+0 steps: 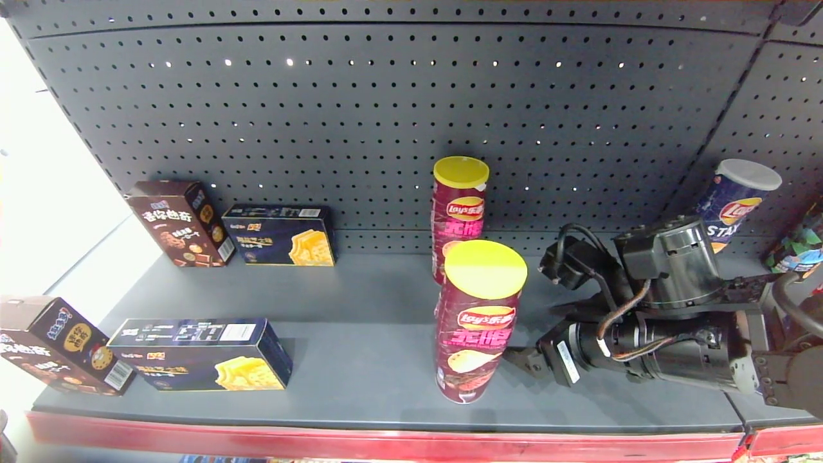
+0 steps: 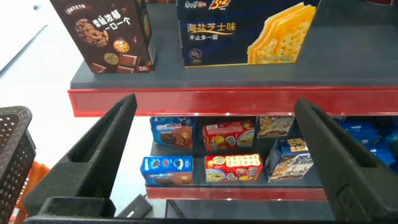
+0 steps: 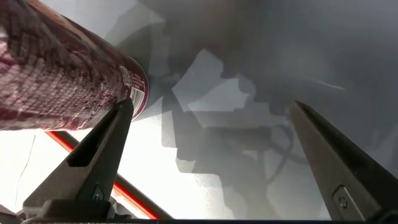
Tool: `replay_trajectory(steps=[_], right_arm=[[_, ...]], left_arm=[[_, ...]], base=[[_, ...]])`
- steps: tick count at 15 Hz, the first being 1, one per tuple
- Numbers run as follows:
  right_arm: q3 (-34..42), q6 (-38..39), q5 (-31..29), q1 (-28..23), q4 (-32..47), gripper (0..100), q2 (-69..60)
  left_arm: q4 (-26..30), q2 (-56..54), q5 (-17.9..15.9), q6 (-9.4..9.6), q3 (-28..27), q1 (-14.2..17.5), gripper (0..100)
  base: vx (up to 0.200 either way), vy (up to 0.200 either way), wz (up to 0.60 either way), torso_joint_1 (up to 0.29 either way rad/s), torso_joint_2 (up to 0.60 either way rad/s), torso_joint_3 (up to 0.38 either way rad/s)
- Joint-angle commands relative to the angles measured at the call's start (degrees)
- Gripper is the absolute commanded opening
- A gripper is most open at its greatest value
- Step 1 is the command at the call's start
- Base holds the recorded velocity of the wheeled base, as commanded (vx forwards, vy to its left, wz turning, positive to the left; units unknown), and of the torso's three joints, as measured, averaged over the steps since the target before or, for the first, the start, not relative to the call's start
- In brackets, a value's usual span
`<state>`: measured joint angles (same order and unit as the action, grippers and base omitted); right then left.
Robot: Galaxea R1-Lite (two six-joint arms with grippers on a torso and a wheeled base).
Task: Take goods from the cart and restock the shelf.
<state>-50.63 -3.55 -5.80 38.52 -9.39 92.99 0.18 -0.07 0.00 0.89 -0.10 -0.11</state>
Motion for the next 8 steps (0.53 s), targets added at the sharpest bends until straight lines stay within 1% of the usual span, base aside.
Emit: replay_trajectory(steps=[1, 8], right_arm=[[-0.2, -0.1, 0.0, 0.1, 0.0, 100, 0.1], [-0.2, -0.1, 0.0, 0.1, 0.0, 100, 0.8]], left_arm=[[0.0, 0.1, 0.0, -0.01, 0.0, 0.0, 100], [0.0, 0.1, 0.0, -0.01, 0.0, -0.1, 100]], base=[[0.000, 0.000, 0.00, 0.000, 0.00, 0.000], [0.000, 0.000, 0.00, 0.000, 0.00, 0.000]])
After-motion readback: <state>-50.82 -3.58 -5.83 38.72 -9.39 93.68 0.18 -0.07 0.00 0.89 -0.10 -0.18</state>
